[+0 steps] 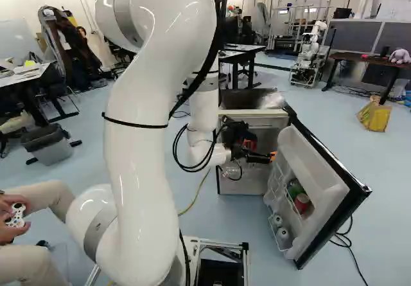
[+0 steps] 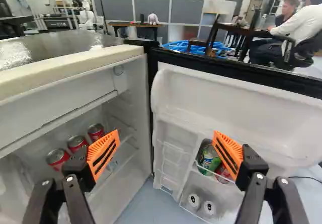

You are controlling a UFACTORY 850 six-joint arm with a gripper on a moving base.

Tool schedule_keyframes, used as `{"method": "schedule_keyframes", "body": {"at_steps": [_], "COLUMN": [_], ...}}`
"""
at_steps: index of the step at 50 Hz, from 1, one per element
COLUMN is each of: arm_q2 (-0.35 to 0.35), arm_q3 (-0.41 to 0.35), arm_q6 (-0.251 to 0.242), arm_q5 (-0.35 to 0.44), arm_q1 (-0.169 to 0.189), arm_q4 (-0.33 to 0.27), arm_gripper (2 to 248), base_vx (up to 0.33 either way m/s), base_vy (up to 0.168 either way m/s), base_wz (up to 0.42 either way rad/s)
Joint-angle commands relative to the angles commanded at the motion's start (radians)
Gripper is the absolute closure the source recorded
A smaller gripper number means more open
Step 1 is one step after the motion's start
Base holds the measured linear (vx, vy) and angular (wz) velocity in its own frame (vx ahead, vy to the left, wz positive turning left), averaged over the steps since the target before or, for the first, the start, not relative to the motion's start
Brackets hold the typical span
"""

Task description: Grab a drink from the fridge

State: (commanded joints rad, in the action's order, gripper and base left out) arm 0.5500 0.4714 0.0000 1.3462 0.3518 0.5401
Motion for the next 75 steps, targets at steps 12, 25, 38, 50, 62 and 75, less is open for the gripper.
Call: {"method": "schedule_keyframes", "body": {"at_steps": [12,25,38,50,62,75], "arm_q2": [0.041,0.086,0.138,0.193,0.253,0.318], "arm_q3": [0.014,0.035,0.067,0.110,0.162,0.226], "arm_q6": [0.000,0.000,0.000,0.000,0.000,0.000], "arm_q5": [0.000,0.000,0.000,0.000,0.000,0.000], "arm_q1": [0.000,0.003,0.019,0.041,0.067,0.097], "arm_q4": [-0.126,-0.263,-0.400,-0.526,-0.655,-0.778], "arm_gripper": [3,3,3,3,3,3], "base_vx": [0.000,0.000,0.000,0.000,0.000,0.000], "base_vy": [0.000,0.000,0.000,0.000,0.000,0.000], "base_wz": [0.000,0.000,0.000,0.000,0.000,0.000]}}
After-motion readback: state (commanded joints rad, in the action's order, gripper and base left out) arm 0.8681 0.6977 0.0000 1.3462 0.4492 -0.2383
